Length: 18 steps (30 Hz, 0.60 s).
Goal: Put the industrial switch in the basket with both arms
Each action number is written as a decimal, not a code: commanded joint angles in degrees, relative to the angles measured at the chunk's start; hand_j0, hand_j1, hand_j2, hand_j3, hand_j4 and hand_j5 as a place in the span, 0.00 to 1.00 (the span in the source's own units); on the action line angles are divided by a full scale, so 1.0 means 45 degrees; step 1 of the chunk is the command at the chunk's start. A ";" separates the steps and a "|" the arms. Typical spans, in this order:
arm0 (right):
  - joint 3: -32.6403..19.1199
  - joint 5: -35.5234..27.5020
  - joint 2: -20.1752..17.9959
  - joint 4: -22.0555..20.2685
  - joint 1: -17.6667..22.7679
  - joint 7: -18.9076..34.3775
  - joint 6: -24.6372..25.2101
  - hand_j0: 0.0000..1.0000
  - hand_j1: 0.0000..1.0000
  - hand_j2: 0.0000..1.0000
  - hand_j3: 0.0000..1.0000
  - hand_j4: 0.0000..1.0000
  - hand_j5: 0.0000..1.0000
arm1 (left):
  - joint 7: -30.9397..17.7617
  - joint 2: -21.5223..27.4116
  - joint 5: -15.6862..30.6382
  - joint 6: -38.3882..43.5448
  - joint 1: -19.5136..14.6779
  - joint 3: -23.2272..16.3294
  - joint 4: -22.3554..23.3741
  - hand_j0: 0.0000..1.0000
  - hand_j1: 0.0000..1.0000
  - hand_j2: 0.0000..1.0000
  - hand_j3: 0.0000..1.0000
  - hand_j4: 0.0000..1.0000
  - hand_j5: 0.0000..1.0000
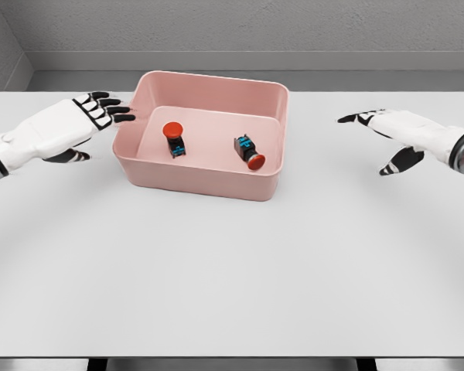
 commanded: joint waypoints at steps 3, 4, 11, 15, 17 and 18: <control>-0.2922 -0.0064 -0.0281 0.0100 0.0607 -0.0014 -0.1001 1.00 1.00 1.00 1.00 1.00 1.00 | 0.0008 0.1421 0.0889 -0.0006 0.0195 0.0196 -0.0691 1.00 1.00 1.00 1.00 1.00 1.00; -0.2922 -0.0045 -0.0281 0.0120 0.0646 -0.0014 -0.1001 1.00 1.00 1.00 1.00 1.00 1.00 | -0.0011 0.1558 0.0889 -0.0006 0.0391 0.0216 -0.0770 1.00 1.00 1.00 1.00 1.00 1.00; -0.2553 0.0053 -0.0261 -0.0056 0.0939 -0.0014 -0.1001 1.00 1.00 1.00 1.00 1.00 1.00 | -0.0011 0.1988 0.0987 -0.0006 0.0703 0.0235 -0.0985 1.00 1.00 1.00 1.00 1.00 1.00; -0.1731 0.0033 -0.0242 -0.0251 0.0822 -0.0014 -0.1001 1.00 1.00 1.00 1.00 1.00 1.00 | -0.0031 0.2026 0.0967 -0.0006 0.0703 0.0235 -0.1043 1.00 1.00 1.00 1.00 1.00 1.00; -0.1731 0.0033 -0.0261 -0.0252 0.0803 -0.0014 -0.1001 1.00 1.00 1.00 1.00 1.00 1.00 | -0.0050 0.2066 0.0967 -0.0006 0.0703 0.0235 -0.1043 1.00 1.00 1.00 1.00 1.00 1.00; -0.1731 0.0033 -0.0261 -0.0251 0.0803 -0.0014 -0.1001 1.00 1.00 1.00 1.00 1.00 1.00 | -0.0031 0.2066 0.0967 -0.0006 0.0703 0.0235 -0.1043 1.00 1.00 1.00 1.00 1.00 1.00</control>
